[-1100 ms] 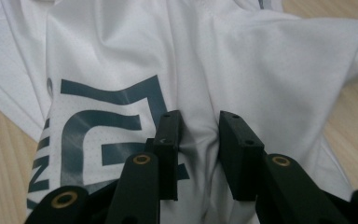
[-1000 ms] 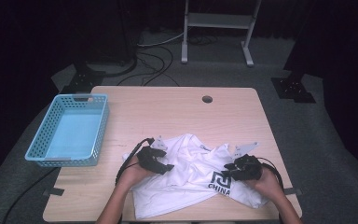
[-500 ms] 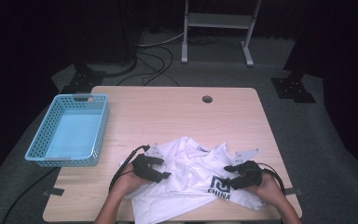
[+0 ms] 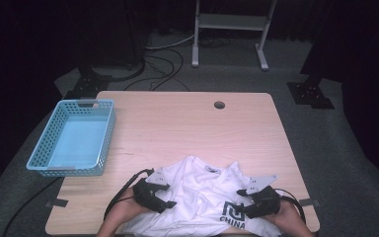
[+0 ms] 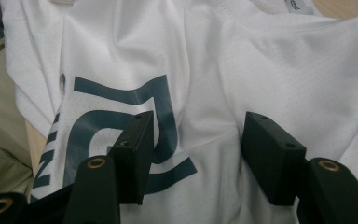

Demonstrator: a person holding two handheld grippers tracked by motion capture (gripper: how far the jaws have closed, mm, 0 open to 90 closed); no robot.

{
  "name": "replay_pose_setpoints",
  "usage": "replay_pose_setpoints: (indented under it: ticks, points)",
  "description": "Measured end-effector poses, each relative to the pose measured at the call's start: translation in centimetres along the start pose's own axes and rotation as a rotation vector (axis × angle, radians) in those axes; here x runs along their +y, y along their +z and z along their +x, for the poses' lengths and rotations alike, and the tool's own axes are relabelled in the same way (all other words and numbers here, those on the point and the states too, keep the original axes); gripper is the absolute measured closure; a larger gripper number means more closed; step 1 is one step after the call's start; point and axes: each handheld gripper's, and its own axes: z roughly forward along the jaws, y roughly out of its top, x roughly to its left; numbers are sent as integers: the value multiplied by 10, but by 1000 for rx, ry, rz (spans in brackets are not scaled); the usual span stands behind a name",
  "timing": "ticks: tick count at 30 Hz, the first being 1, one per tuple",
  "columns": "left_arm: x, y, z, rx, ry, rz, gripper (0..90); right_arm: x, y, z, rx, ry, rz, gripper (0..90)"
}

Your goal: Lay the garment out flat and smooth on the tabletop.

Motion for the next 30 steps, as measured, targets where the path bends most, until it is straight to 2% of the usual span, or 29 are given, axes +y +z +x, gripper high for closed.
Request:
replay_pose_setpoints:
  ticks: [2, 5, 10, 14, 16, 18, 20, 24, 27, 30]
  points:
    - [7, 2, 5, -7, 5, -17, 297, 0, 0, 0, -4, -6, 3, 439]
    - [21, 6, 14, 5, 24, -23, 285, 0, 0, 1, -5, -6, 2, 438]
    - [44, 16, 40, 35, 46, -17, 296, -3, 0, 1, -9, 0, -23, 431]
    - [52, 21, 66, 58, 26, -3, 351, -2, 1, 2, -12, -2, -16, 420]
    - [54, 24, 75, 41, 18, -4, 400, -2, 1, 2, -13, -4, -18, 418]
    - [54, 30, 79, 40, 37, 26, 427, -3, 1, 2, -12, -5, -20, 416]
    - [53, 33, 81, 26, 49, 23, 457, -2, 1, 2, -11, -8, -19, 413]
    - [54, 37, 86, 11, 33, 11, 497, -4, 1, 2, -11, -6, -27, 412]
    - [58, 36, 90, -6, 33, 26, 474, -4, 1, 2, -10, -6, -29, 409]
    - [63, 33, 94, -7, 26, 19, 469, -4, 1, 2, -10, -7, -29, 409]
